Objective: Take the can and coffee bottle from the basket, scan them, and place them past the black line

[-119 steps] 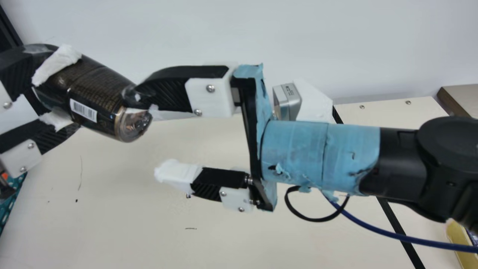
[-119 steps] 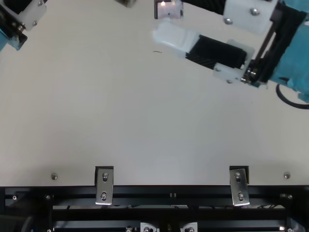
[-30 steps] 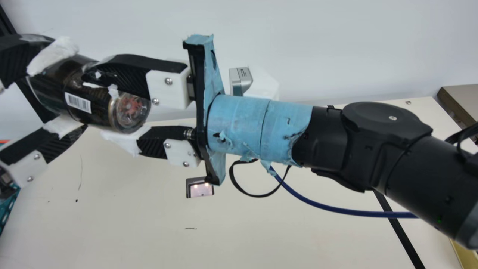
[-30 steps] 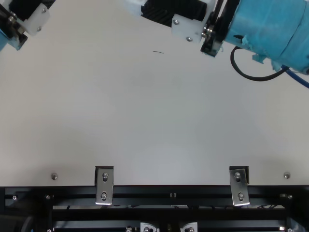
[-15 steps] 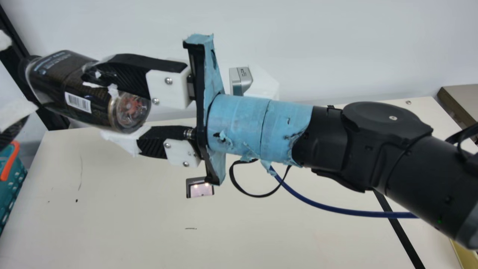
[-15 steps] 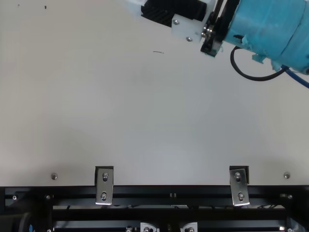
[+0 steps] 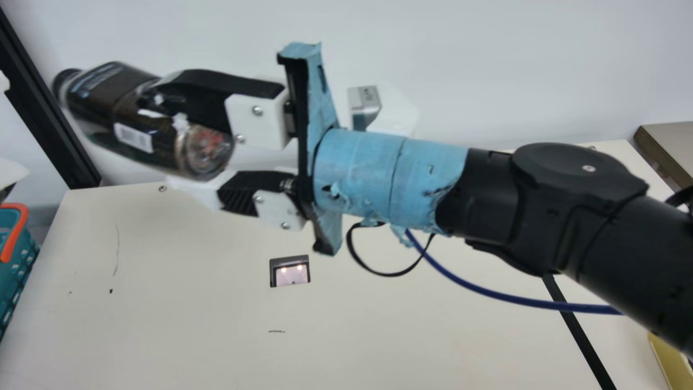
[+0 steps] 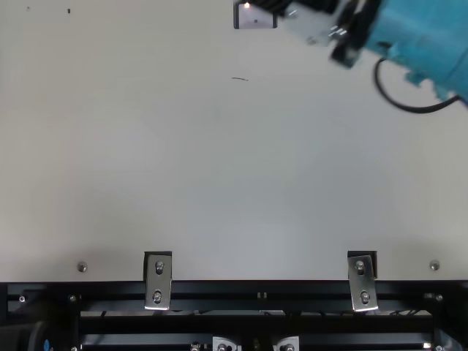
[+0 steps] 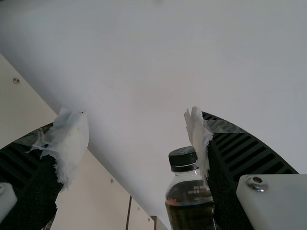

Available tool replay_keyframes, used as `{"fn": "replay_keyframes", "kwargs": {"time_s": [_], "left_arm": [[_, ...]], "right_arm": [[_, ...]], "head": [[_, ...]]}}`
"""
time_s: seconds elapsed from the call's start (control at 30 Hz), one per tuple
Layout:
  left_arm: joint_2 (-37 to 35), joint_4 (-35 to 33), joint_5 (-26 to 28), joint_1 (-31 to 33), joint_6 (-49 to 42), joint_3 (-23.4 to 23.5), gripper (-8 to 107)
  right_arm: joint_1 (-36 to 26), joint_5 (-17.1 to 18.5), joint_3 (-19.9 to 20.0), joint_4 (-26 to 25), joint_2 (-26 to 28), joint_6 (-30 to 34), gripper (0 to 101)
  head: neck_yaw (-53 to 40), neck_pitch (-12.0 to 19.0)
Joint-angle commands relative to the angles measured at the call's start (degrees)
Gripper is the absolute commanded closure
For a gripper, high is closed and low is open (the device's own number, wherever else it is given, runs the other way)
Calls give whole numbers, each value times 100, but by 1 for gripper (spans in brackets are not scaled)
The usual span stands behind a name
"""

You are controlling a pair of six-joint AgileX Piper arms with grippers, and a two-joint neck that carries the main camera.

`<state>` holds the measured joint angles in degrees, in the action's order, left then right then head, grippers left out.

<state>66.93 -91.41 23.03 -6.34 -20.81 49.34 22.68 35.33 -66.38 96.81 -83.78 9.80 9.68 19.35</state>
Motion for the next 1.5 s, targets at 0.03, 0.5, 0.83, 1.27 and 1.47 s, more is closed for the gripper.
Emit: {"fn": "replay_keyframes", "kwargs": {"time_s": [0.03,0.5,0.83,1.27,1.47], "left_arm": [[0,0,0,0,0,0,9],[0,0,0,0,0,0,9],[0,0,0,0,0,0,9],[0,0,0,0,0,0,9],[0,0,0,0,0,0,9]], "right_arm": [[-177,-477,41,-125,197,399,101],[-451,-2146,454,-1218,1025,2132,101],[387,-3671,890,-1900,1579,2881,101],[1248,-4438,1397,-2471,1771,2344,101],[1258,-4457,1404,-2740,1739,2203,101]], "head": [[7,79],[7,79],[7,79],[7,79],[7,79]]}}
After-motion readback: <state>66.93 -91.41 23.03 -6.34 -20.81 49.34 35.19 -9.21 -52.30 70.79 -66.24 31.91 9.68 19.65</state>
